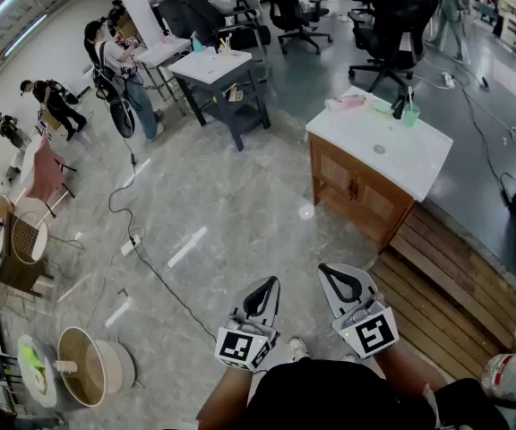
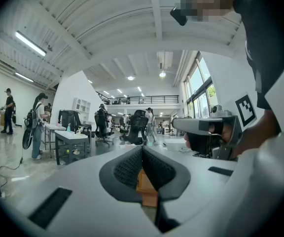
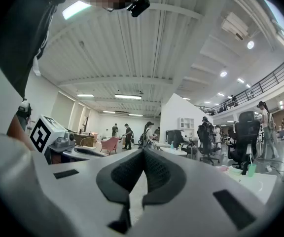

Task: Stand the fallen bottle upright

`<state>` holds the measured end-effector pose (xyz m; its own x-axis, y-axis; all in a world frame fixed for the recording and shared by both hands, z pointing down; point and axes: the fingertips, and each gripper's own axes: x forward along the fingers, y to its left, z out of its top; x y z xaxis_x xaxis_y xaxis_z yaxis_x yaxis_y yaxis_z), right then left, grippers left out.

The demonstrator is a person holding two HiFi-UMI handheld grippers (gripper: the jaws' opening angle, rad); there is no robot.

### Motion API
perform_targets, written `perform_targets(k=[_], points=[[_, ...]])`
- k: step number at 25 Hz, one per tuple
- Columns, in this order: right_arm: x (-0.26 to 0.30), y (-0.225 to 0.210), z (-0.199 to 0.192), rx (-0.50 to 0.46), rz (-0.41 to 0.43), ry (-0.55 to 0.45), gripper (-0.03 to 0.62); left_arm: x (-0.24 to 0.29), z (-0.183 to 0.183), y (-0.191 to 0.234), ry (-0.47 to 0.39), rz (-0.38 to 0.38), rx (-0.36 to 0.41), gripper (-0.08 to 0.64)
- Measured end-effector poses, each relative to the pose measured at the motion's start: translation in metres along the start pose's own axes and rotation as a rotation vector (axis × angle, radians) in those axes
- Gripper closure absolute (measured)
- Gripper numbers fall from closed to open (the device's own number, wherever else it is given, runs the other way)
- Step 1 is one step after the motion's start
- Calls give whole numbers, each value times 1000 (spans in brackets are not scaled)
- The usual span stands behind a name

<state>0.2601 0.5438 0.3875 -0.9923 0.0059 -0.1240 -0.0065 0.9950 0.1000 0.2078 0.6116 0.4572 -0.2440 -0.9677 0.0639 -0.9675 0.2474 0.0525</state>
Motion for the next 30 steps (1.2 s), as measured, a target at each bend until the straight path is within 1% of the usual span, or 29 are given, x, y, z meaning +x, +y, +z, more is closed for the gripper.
perform_targets(k=[2,5,7,8,11,15,18,20,21,22,23,24,27,30], points=[[-9,-4,-3,13,-3,12,581,-1,3,-9,-6,6,0,545],[-24,-9,-14,24,-17,73,581,-4,6,-20,-9,9,7,545],[-29,-13,-10,34,-36,52,581,-6,7,-25,-12,5,11,545],[-31,-14,-11,32,-40,54,581,-6,7,-26,-11,1,13,545],[-37,-12,-24,3,-36,116,581,-10,7,-30,-4,-16,15,545],[-39,-5,-33,-7,-49,145,581,-17,2,-27,11,-50,14,545],[-32,-1,-32,13,-61,106,580,-20,-3,-14,22,-49,25,545],[-24,3,-29,19,-55,78,578,-18,-1,-6,31,-61,62,545],[-19,5,-27,11,-48,72,578,-16,3,-2,15,-72,82,545],[-14,8,-26,-2,-41,69,577,-13,8,2,-22,-83,93,545],[-9,10,-25,-10,-39,64,577,-11,12,6,-56,-92,94,545],[-4,12,-22,-12,-43,52,577,-11,13,11,-66,-99,90,545],[12,16,-12,8,-68,-3,577,-12,6,27,-2,-113,79,545],[24,14,-16,-12,-71,14,577,-3,8,43,-11,-118,80,545]])
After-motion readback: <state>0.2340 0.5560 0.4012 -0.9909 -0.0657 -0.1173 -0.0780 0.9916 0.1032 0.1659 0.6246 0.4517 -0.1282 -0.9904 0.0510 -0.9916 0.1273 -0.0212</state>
